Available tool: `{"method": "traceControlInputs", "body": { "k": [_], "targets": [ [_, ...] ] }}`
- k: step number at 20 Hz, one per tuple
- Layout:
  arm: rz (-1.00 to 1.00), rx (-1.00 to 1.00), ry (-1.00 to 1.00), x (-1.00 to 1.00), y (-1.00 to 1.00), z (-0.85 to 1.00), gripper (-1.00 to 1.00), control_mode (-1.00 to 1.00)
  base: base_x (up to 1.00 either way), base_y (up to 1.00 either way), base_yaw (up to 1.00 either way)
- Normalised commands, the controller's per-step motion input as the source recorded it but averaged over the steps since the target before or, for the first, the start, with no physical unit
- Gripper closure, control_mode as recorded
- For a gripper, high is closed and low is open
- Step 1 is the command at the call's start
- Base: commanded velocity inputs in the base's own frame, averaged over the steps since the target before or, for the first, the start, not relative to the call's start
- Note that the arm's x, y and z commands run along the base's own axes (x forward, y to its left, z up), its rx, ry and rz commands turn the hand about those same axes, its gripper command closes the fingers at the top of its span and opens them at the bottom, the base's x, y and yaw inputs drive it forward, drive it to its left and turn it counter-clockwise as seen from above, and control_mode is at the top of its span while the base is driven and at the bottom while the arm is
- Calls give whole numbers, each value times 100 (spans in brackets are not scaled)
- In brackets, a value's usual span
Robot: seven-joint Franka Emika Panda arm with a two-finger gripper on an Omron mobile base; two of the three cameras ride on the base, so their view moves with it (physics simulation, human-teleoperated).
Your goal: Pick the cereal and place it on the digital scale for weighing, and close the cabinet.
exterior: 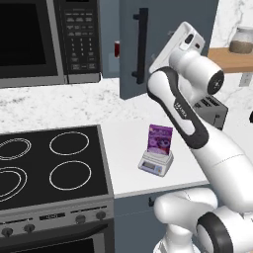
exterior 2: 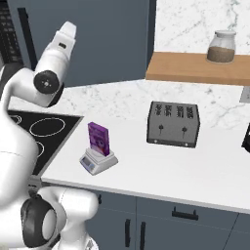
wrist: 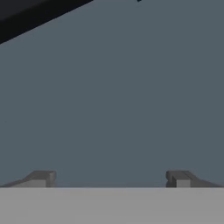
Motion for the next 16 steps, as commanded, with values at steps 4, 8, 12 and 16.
{"method": "traceControlInputs", "body": {
  "k": [4, 8, 12, 16],
  "targets": [
    [-3, 0, 11, 49, 0, 3, -100, -100, 0, 0, 0],
    [0, 0, 9, 40, 0, 0, -100, -100, 0, 0, 0],
    [0, 0, 4, 50, 0, 0, -100, -100, 0, 0, 0],
    [0, 0, 1, 64, 0, 0, -100, -100, 0, 0, 0]
  ]
}}
